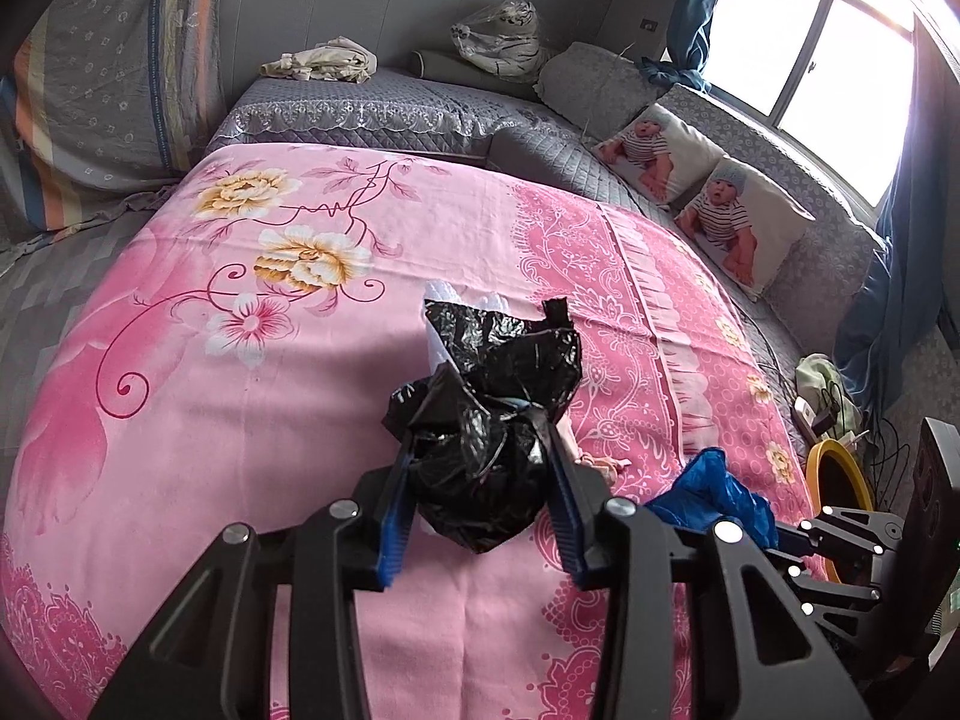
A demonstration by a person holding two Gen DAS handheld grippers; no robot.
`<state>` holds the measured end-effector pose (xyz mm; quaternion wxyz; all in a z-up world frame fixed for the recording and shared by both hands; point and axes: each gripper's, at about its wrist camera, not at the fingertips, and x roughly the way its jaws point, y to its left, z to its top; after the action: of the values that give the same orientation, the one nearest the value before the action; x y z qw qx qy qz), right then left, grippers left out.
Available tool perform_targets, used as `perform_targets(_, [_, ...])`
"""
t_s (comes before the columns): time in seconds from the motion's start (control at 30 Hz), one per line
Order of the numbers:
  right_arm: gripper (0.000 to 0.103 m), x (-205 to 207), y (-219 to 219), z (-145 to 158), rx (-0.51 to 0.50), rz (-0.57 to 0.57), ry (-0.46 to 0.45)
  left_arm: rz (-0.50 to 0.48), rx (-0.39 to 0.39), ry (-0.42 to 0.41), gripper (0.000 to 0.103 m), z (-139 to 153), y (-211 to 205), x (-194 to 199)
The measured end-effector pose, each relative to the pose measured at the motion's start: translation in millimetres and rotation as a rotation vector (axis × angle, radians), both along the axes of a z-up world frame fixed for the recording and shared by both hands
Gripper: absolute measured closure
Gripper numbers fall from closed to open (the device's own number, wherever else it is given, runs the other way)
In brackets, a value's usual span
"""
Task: Collect trash
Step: 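Carry the black bag and blue glove over the yellow bin opening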
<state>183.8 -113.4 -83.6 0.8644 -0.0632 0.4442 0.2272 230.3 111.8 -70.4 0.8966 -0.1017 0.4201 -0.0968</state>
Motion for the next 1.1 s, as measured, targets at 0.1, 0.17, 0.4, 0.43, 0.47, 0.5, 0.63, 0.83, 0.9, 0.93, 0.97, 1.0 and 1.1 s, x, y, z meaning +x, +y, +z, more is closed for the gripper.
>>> perform_targets(0.1, [0.087, -1, -2, 2, 0.000, -0.009, 0.000, 0.008, -0.002, -0.003, 0.066, 3, 4, -4])
perform_targets(0.17, [0.087, -1, -3, 3, 0.001, -0.013, 0.003, 0.009, -0.002, -0.007, 0.066, 4, 6, -8])
perform_targets(0.4, [0.087, -4, -7, 8, 0.007, -0.028, -0.002, 0.007, 0.001, -0.020, 0.066, 10, 8, -18])
perform_targets(0.43, [0.087, -4, -7, 9, 0.008, -0.030, -0.003, 0.006, 0.002, -0.022, 0.066, 11, 8, -19])
perform_targets(0.47, [0.087, -5, -8, 10, 0.008, -0.031, -0.004, 0.004, 0.002, -0.023, 0.066, 12, 7, -20])
perform_targets(0.5, [0.087, -5, -9, 11, 0.009, -0.033, -0.006, 0.004, 0.003, -0.025, 0.066, 12, 7, -20])
perform_targets(0.63, [0.087, -7, -14, 14, 0.011, -0.044, -0.012, 0.000, 0.003, -0.026, 0.066, 13, 4, -22])
perform_targets(0.83, [0.087, -9, -23, 16, 0.014, -0.063, -0.017, -0.010, 0.003, -0.027, 0.066, 14, -3, -26])
perform_targets(0.9, [0.087, -10, -26, 15, 0.016, -0.070, -0.015, -0.014, 0.003, -0.026, 0.066, 13, -5, -26])
perform_targets(0.93, [0.087, -10, -28, 15, 0.018, -0.074, -0.013, -0.015, 0.004, -0.026, 0.066, 13, -7, -27])
perform_targets(0.97, [0.087, -10, -30, 14, 0.020, -0.077, -0.012, -0.018, 0.005, -0.025, 0.066, 13, -8, -27])
perform_targets(1.0, [0.087, -10, -31, 14, 0.021, -0.079, -0.011, -0.020, 0.006, -0.024, 0.066, 12, -9, -27])
perform_targets(1.1, [0.087, -12, -35, 13, 0.025, -0.087, -0.010, -0.028, 0.007, -0.021, 0.066, 11, -13, -27])
